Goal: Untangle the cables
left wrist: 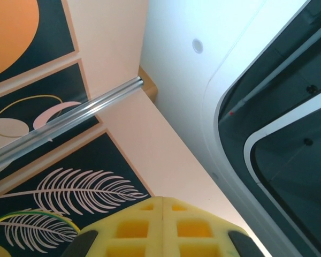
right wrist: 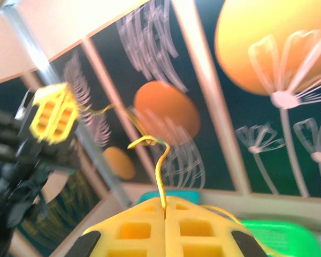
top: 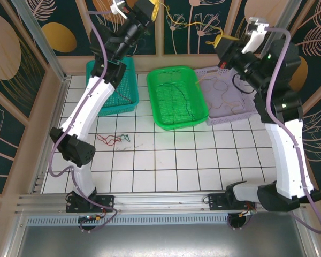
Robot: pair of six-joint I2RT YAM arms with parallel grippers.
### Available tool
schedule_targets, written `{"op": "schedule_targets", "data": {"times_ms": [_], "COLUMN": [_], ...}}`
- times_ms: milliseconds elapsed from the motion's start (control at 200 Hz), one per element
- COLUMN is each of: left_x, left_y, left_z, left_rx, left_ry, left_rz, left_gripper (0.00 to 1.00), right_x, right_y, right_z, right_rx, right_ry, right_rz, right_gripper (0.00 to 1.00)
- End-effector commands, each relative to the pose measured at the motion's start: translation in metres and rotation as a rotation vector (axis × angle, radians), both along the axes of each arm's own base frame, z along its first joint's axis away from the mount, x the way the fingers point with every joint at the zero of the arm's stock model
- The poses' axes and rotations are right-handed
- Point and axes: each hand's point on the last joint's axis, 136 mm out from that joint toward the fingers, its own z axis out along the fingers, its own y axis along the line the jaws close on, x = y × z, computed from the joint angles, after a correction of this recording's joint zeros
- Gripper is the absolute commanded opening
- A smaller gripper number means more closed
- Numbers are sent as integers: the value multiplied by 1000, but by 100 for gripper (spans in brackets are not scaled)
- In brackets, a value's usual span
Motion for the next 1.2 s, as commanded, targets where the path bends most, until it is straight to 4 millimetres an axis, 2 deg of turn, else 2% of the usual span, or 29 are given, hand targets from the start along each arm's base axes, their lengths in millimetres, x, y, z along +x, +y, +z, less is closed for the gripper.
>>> {"op": "schedule_targets", "data": {"times_ms": [0,40,180,255,385,440,510,606,681,741,816,866,911,926,1096,1161,1191], "left_x": [19,25,43,54,69,75,77,76,69,60,44,34,24,17,-23,-35,-42], "left_y": [-24,-37,-80,-93,-101,-106,-106,-92,-74,-60,-43,-30,-19,-13,25,37,43], "left_z": [-20,-31,-77,-103,-141,-160,-179,-202,-212,-220,-229,-234,-248,-240,-264,-277,-282], "left_rx": [-60,-56,-6,39,138,216,303,400,467,513,556,585,627,625,720,742,751], "left_ry": [23,43,113,155,203,244,270,315,347,369,394,404,430,421,476,509,525], "left_rz": [-45,-73,-129,-129,-83,-60,-26,58,140,185,223,249,274,282,337,348,351], "left_gripper": [4,12,25,42,61,66,68,70,70,70,70,69,69,69,69,69,69], "right_x": [31,42,69,84,117,130,146,161,172,180,191,196,199,199,191,187,185], "right_y": [-38,-52,-84,-94,-114,-117,-123,-126,-129,-130,-132,-131,-132,-132,-133,-129,-128], "right_z": [9,10,15,13,-10,-23,-45,-76,-100,-125,-165,-199,-232,-242,-355,-385,-393], "right_rx": [-32,-23,17,36,74,78,76,69,74,85,95,93,97,98,120,140,144], "right_ry": [-39,-40,-66,-49,45,82,144,210,264,323,414,482,551,572,835,933,959], "right_rz": [-151,-182,-226,-231,-226,-216,-223,-231,-236,-236,-239,-244,-252,-255,-263,-243,-246], "right_gripper": [0,0,0,0,0,0,0,0,0,0,0,0,0,0,0,0,5]}}
